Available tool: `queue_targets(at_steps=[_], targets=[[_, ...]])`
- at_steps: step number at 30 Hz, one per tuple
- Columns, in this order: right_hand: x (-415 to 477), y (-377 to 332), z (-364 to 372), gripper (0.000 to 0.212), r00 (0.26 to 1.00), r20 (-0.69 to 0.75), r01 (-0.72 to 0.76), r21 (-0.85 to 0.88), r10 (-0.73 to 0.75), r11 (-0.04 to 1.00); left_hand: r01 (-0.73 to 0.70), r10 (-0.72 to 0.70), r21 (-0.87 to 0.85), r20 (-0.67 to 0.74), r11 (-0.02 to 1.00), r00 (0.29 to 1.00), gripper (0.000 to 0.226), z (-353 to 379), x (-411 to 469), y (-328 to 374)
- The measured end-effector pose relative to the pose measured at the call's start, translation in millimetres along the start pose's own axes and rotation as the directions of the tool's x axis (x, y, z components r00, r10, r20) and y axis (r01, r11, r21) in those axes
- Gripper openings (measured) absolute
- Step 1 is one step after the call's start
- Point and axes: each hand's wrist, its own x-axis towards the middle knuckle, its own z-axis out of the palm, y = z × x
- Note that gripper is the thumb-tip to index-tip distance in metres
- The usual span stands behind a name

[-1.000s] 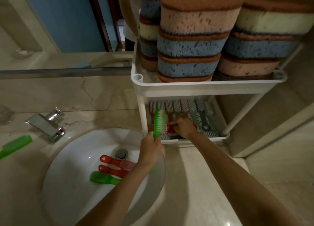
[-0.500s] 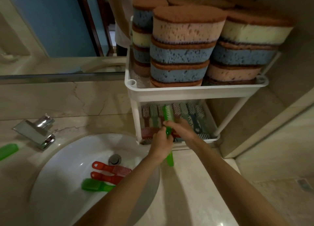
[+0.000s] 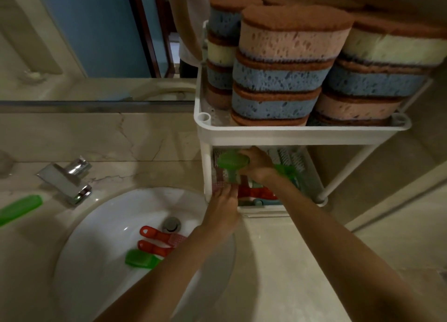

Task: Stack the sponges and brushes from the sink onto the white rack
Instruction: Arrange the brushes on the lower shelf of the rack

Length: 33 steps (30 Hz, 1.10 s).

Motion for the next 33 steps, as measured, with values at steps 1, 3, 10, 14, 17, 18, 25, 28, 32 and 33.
queue_targets(at_steps=[1,3,10,14,17,18,25,28,32,33], targets=[[0,-4,3,0.044,1.0,0.022,0.016,-0.026,-0.015,1.0,0.006,-0.007,0.014,0.027,1.0,1.0,0.051,1,0,-2],[-1,-9,8,0.038,0.996,0.078,0.045,-0.054,-0.04,0.998,0.03,-0.03,0.005,0.065,1.0,0.997,0.044,1,0,-6],[7,-5,28,0.035,0.982,0.182,0.063,-0.02,-0.058,0.998,0.065,-0.062,-0.036,0.076,0.997,0.995,0.038,-2,3,-9],[7,-3,30,0.039,0.978,0.201,0.053,0.026,-0.057,0.998,0.074,-0.07,-0.076,0.059,0.994,0.996,0.035,-1,5,-10],[4,1,34,0.043,0.985,0.169,0.019,0.096,-0.035,0.995,0.084,-0.079,-0.125,0.043,0.989,0.996,0.042,-1,6,-12],[1,3,35,0.043,0.99,0.135,0.019,0.116,-0.035,0.993,0.084,-0.079,-0.149,0.041,0.985,0.996,0.044,-1,5,-13],[-62,2,61,0.028,0.906,-0.413,0.195,0.217,-0.091,0.956,0.029,-0.066,-0.319,-0.105,0.947,0.992,0.039,-7,-30,-34],[-100,-17,90,0.026,0.883,-0.456,0.266,0.286,-0.114,0.921,0.056,-0.139,-0.41,-0.176,0.91,0.975,0.034,-9,-55,-56],[-123,-46,129,0.048,0.979,-0.177,0.152,0.329,-0.097,0.932,0.223,-0.398,-0.525,-0.248,0.821,0.883,0.027,-10,-85,-99],[-122,-54,139,0.051,0.996,-0.064,0.084,0.315,-0.067,0.945,0.27,-0.461,-0.557,-0.234,0.785,0.856,0.025,-10,-94,-113]])
